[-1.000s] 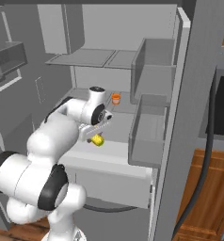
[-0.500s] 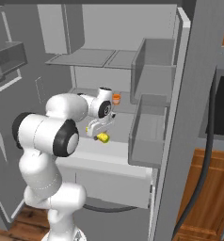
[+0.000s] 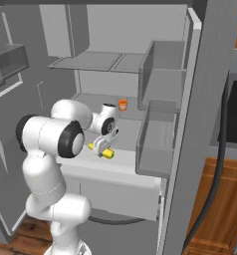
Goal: Place the tomato and corn inside the fridge drawer. Close the drawer after placing the vegetables.
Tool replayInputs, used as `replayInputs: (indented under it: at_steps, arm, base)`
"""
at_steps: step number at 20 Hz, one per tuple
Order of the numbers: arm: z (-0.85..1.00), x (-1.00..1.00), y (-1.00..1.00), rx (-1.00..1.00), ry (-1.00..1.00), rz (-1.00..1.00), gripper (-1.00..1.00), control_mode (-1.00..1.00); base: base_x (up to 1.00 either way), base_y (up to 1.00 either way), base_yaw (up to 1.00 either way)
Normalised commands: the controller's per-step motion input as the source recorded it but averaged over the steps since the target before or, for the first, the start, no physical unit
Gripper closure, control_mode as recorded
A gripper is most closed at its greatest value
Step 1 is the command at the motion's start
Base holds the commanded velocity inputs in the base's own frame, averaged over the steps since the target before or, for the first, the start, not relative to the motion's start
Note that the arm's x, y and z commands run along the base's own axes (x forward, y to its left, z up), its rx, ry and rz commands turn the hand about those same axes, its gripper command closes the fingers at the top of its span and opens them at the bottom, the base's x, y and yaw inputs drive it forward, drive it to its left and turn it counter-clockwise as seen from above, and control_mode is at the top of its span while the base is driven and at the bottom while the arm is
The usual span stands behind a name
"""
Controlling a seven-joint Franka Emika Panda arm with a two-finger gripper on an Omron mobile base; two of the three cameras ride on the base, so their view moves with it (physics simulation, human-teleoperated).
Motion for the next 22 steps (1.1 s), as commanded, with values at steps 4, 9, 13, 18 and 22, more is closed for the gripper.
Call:
replayInputs:
  at_steps: [4, 9, 13, 18, 22]
  arm:
    - [-0.21, -0.74, 0.29, 0.0, -0.07, 0.07, 1.0, -1.0]
    - [-0.05, -0.7, 0.23, 0.0, 0.0, 0.06, 1.0, -1.0]
    - [0.0, -0.49, 0.11, 0.0, 0.0, 0.06, 1.0, -1.0]
    - [0.03, 0.63, 0.0, 0.01, 0.0, 0.09, 1.0, -1.0]
    - [-0.08, 0.6, 0.0, 0.0, 0.0, 0.08, 1.0, -1.0]
  base:
    - [0.0, 0.0, 0.0]
    - [0.0, 0.0, 0.0]
    - [0.0, 0.0, 0.0]
    - [0.0, 0.0, 0.0]
    - [0.0, 0.0, 0.0]
